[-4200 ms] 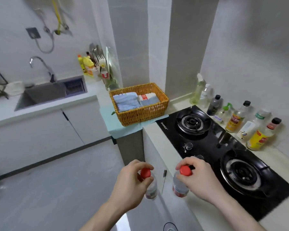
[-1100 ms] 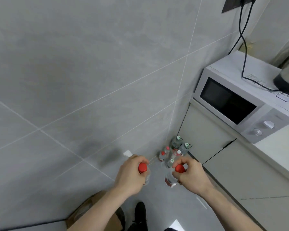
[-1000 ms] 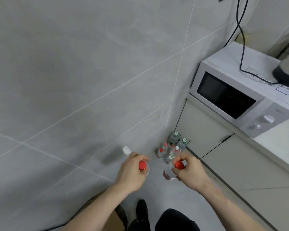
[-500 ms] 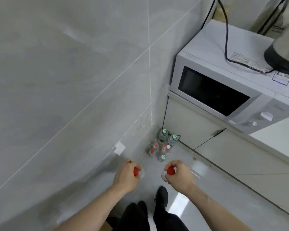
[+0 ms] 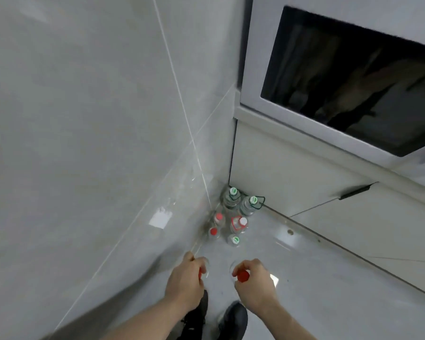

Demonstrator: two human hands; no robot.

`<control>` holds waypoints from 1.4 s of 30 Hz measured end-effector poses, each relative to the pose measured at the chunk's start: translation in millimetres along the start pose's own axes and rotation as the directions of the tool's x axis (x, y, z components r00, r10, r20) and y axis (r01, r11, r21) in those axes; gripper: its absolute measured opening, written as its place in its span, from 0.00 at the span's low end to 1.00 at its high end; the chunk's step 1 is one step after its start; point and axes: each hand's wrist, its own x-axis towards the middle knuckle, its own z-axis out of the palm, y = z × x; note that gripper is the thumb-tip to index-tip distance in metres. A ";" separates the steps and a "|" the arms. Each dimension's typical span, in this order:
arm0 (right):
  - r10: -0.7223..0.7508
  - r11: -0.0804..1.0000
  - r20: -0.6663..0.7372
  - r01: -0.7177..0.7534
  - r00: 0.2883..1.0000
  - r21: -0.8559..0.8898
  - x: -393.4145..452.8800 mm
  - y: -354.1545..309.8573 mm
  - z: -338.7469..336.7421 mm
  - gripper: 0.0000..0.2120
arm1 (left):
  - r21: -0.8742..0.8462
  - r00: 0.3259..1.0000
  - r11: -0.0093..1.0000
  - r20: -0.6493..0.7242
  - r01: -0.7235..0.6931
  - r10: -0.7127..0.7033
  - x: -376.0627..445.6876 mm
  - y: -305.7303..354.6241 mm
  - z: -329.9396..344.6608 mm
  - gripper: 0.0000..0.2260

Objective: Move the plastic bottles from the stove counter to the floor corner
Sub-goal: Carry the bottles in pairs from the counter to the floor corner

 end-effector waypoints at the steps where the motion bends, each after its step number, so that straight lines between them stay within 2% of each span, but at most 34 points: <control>1: 0.006 1.000 0.008 -0.006 1.000 -0.008 19.1 9.9 14.1 0.18 | 0.001 1.000 1.000 0.009 0.009 -0.009 16.3 -7.1 15.8 0.12; 7: 0.079 0.997 0.026 -0.078 0.997 -0.005 119.9 70.0 95.7 0.18 | 0.060 0.996 0.998 0.086 -0.029 0.024 105.0 -51.6 106.7 0.11; 17: 0.140 0.986 0.028 -0.142 0.990 0.082 234.2 132.3 189.3 0.16 | 0.069 0.995 0.996 0.079 -0.065 0.059 207.3 -97.6 212.1 0.14; 29: 0.162 0.967 -0.061 -0.146 0.985 0.209 287.8 144.5 230.0 0.18 | 0.046 0.993 0.994 0.063 -0.102 0.099 268.9 -105.6 239.2 0.15; 38: 0.178 0.943 -0.119 -0.134 0.977 0.304 309.8 129.1 235.1 0.15 | 0.022 0.990 0.990 0.014 -0.141 0.140 275.9 -102.9 241.5 0.15; 42: 0.162 0.941 -0.140 -0.110 0.977 0.321 303.0 128.8 237.6 0.17 | 0.003 0.990 0.991 0.042 -0.135 0.135 270.4 -102.9 244.5 0.13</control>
